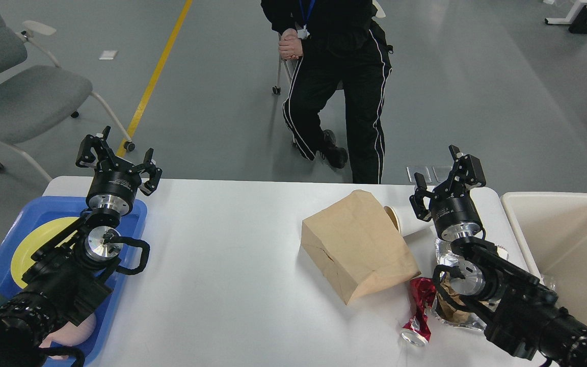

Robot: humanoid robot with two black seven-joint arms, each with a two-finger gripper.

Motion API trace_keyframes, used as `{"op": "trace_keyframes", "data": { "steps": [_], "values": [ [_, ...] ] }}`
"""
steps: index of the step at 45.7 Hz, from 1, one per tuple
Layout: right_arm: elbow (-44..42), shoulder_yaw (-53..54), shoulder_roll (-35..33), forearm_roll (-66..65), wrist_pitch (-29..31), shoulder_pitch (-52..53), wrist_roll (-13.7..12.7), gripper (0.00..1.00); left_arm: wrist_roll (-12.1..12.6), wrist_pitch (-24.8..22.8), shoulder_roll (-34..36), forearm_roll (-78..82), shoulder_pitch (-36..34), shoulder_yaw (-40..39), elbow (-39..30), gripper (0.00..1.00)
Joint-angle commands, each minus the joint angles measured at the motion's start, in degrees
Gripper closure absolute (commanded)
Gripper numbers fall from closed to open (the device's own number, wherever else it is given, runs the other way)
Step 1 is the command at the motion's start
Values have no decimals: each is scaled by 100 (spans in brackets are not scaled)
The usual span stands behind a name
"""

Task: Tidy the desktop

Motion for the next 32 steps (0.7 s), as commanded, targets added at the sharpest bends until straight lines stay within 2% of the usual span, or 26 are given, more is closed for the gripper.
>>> {"op": "trace_keyframes", "data": {
  "steps": [1,32],
  "values": [
    [0,0,-1,1,0,-7,0,0,0,0,0,0,0,0,0,4],
    [0,0,8,1,0,-8,0,0,0,0,0,0,0,0,0,4]
  ]
}}
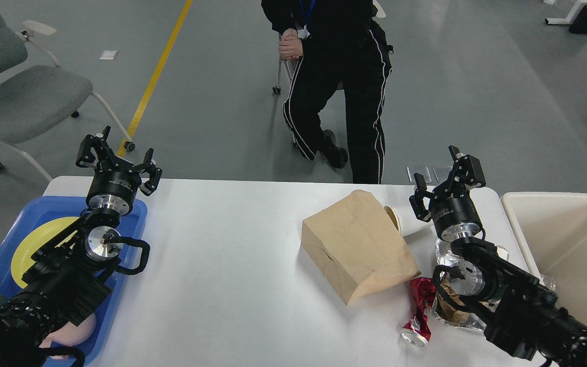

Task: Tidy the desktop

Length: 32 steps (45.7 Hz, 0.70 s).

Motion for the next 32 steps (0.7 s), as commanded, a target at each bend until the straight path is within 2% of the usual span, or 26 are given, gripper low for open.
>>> {"op": "trace_keyframes", "data": {
  "steps": [1,32],
  "values": [
    [0,0,3,-2,0,-2,0,0,0,0,1,0,0,0,0,4],
    [-141,61,-216,16,-61,385,-26,0,0,-9,1,0,0,0,0,4]
  ]
}}
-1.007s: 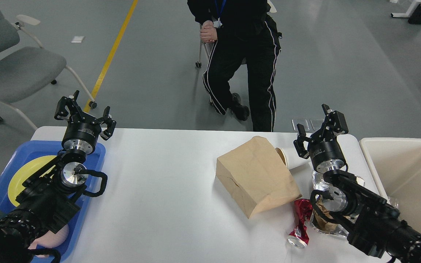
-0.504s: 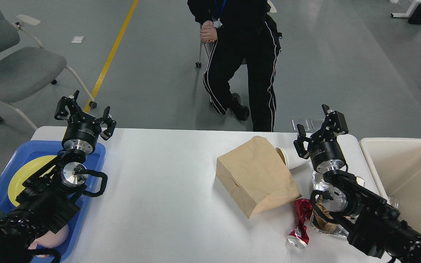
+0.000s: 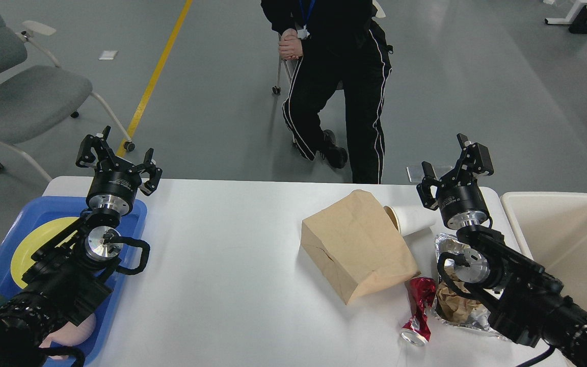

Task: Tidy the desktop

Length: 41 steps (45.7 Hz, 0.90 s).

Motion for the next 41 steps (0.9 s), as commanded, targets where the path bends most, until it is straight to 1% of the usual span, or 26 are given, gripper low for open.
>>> {"op": "trace_keyframes", "data": {
  "steps": [1,18,25,41],
  "values": [
    [-1,15,-93,0,-5,65,0,0,0,3,1,0,0,0,0,4],
    [-124,24,-102,0,-23,65,0,0,0,-6,-8,0,0,9,0,4],
    [-370,15,-67,0,-23,39,0,0,0,-6,-8,0,0,0,0,4],
    [-379,-2,13,0,-32,-23,18,0,0,-6,-8,0,0,0,0,4]
  ]
}}
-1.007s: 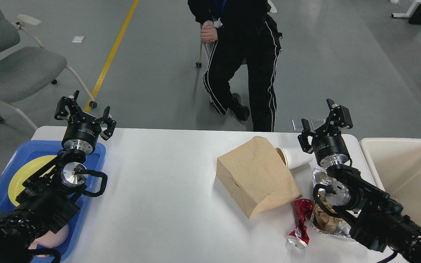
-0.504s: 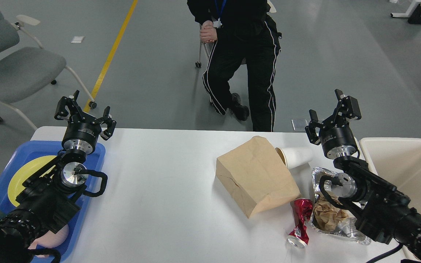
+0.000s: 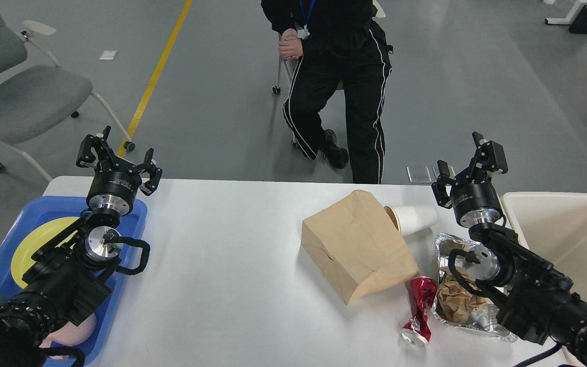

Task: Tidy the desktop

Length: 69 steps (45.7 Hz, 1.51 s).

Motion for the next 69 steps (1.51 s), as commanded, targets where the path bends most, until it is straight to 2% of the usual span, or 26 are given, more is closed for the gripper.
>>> {"op": "trace_keyframes", "data": {
  "steps": [1,39,50,54,57,66,69],
  "values": [
    [-8,-9,33,0,-1,-24,5,0,0,-2,3,0,0,0,0,4],
    [-25,149,-116,703,26,73,31,0,0,-2,4,0,0,0,0,4],
    [-34,-499,-283,580,61,327,-65,0,0,-2,-5,0,0,0,0,4],
    [-78,-1579,-599,588,70,679,-206,0,0,-2,-5,0,0,0,0,4],
    [-78,-2554,-749,676,96,1030,-425,0,0,-2,3,0,0,0,0,4],
    [-122,-4902,-819,703,131,1804,-1365,0,0,-2,-5,0,0,0,0,4],
    [-201,-5737,-811,694,61,2076,-1901,0,0,-2,3,0,0,0,0,4]
  ]
}}
